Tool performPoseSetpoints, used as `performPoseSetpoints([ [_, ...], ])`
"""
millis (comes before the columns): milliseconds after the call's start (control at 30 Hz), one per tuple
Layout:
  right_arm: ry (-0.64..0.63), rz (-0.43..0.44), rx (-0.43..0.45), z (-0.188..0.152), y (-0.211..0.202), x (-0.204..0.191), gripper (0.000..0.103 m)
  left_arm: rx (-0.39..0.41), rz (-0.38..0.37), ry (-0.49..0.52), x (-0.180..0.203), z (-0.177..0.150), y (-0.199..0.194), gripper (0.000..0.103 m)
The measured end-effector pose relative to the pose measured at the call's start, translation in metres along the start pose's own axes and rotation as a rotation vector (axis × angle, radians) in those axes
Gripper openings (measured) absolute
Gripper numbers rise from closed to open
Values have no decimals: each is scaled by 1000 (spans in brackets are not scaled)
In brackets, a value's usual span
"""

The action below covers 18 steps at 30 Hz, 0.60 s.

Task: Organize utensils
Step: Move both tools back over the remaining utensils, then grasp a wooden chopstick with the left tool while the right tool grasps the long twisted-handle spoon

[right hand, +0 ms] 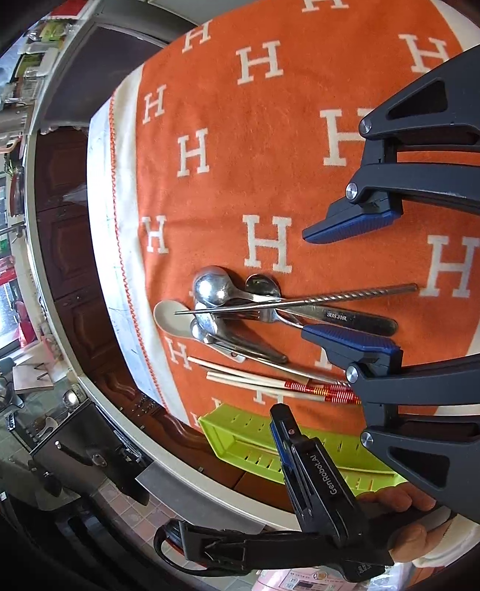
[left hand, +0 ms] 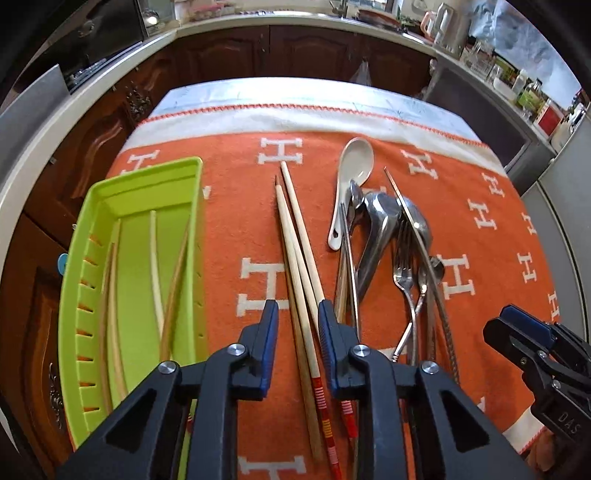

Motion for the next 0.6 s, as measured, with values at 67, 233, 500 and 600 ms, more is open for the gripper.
performPoseSetpoints([
  [67,-2,6,-7,-1,8,1,46,-17,1,-1,-2,-1,8,20],
  [233,-3,16,-17,0,20,3,44,-34,15,7,-4,-1,19,19],
  [500,7,28,-40,-3,34,6,38,-36,16,27,2,2,26,11],
  [600,8,31,-42,-4,38,6,36,-35,22,36,4,3,27,8],
])
Point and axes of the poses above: each gripper's, at about its wrist camera, not at the fingertips, and y roughly the way its jaws point, x to its right, z to its top, the point moved 7 cm from there along y, roughly the way its jaws point, and after that the axes turned 13 degrees about x, right-handed, at the moved point
